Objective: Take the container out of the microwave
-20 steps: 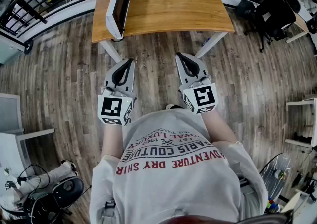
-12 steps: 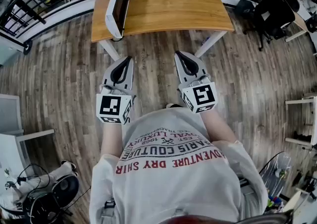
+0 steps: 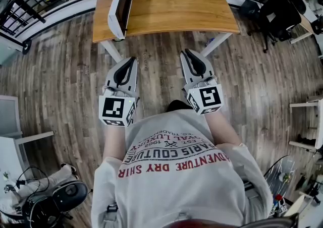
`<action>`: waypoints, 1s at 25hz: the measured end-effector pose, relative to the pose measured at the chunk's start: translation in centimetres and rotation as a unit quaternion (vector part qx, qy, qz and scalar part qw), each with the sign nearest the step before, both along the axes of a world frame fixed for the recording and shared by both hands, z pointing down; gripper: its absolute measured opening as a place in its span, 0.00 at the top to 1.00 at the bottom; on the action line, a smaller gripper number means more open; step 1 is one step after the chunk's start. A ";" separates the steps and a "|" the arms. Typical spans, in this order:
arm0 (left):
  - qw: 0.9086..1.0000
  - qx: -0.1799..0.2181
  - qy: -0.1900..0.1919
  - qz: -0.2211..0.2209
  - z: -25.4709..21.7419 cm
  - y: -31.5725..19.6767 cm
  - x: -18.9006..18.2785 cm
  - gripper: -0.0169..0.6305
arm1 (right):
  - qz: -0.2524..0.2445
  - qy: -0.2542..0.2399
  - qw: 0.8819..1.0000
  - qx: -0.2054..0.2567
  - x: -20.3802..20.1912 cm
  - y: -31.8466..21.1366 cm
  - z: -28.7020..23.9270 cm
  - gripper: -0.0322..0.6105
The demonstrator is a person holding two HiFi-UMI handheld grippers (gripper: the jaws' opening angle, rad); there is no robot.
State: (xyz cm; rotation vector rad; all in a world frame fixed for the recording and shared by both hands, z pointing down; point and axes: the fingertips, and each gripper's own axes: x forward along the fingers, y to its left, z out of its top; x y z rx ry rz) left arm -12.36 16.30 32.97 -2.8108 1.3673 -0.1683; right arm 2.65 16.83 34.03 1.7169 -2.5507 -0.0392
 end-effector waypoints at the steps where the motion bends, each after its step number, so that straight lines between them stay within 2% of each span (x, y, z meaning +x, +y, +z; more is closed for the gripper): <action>1: 1.000 -0.002 0.000 -0.001 0.1 -0.2 0.0 0.95 | 0.004 0.001 1.000 0.001 0.2 -0.4 0.0 0.79; 2: 1.000 -0.004 0.000 -0.002 0.2 -0.6 0.0 0.95 | 0.008 0.002 1.000 -0.001 0.5 -0.9 0.1 0.66; 3: 1.000 -0.007 0.000 -0.003 0.4 -1.0 0.0 0.95 | 0.013 0.004 1.000 -0.004 0.8 -1.5 0.2 0.63; 6: 1.000 -0.014 0.001 -0.007 1.1 -2.5 0.0 0.95 | 0.018 0.010 1.000 -0.010 1.3 -3.3 0.8 0.63; 14: 0.999 -0.023 0.006 -0.030 3.0 -7.5 1.5 0.95 | -0.013 0.012 1.000 -0.026 2.8 -9.1 3.2 0.63; 25: 0.995 -0.041 0.001 -0.086 4.1 -20.4 6.4 0.95 | -0.062 0.020 0.995 -0.071 7.7 -24.6 5.6 0.63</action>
